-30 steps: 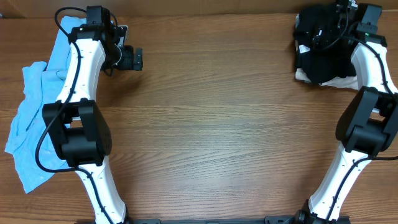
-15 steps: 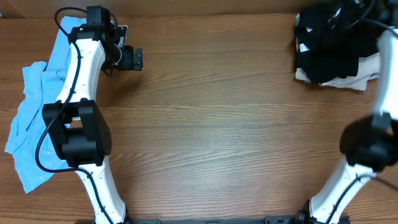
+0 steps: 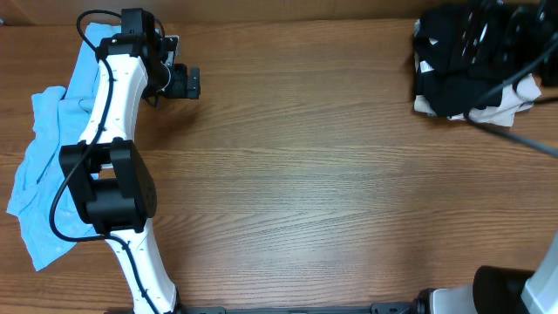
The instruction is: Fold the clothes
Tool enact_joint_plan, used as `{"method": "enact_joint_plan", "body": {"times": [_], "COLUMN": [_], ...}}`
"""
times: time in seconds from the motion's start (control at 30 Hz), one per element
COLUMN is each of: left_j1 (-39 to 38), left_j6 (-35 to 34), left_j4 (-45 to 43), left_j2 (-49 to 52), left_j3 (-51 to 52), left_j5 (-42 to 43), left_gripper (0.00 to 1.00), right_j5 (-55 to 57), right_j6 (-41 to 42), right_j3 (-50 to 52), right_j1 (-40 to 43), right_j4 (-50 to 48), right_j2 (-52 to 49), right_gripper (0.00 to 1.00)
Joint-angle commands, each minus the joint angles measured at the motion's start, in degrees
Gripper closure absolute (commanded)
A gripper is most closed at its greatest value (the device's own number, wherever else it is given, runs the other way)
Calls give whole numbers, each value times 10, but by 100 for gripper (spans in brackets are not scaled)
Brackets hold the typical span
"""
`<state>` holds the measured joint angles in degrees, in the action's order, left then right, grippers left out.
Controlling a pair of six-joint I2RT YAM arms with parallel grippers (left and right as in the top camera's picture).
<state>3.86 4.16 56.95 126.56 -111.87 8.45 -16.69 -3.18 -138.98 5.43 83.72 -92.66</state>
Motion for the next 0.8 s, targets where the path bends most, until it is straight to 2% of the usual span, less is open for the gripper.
{"method": "enact_joint_plan", "body": {"times": [0.0, 0.27, 0.43, 0.6, 0.77], "left_j1": [-1, -1, -1, -1, -1], "left_j6": [-3, -3, -3, -3, -3], "left_j4": [-2, -2, -2, -2, -2], "left_j2": [4, 4, 4, 4, 4], "left_j3": [1, 1, 1, 1, 1], "left_j5": [-3, -3, -3, -3, -3], "left_gripper": [0, 0, 0, 0, 0], "right_j5": [-1, 1, 6, 49, 133], "right_j6": [2, 2, 0, 0, 0], "right_j3": [-1, 0, 7, 51, 213], "right_j1": [-6, -6, -6, -37, -97], "right_j4": [24, 128, 123, 13, -167], "right_j2": [13, 12, 9, 39, 130], "right_gripper": [0, 0, 0, 0, 0]}}
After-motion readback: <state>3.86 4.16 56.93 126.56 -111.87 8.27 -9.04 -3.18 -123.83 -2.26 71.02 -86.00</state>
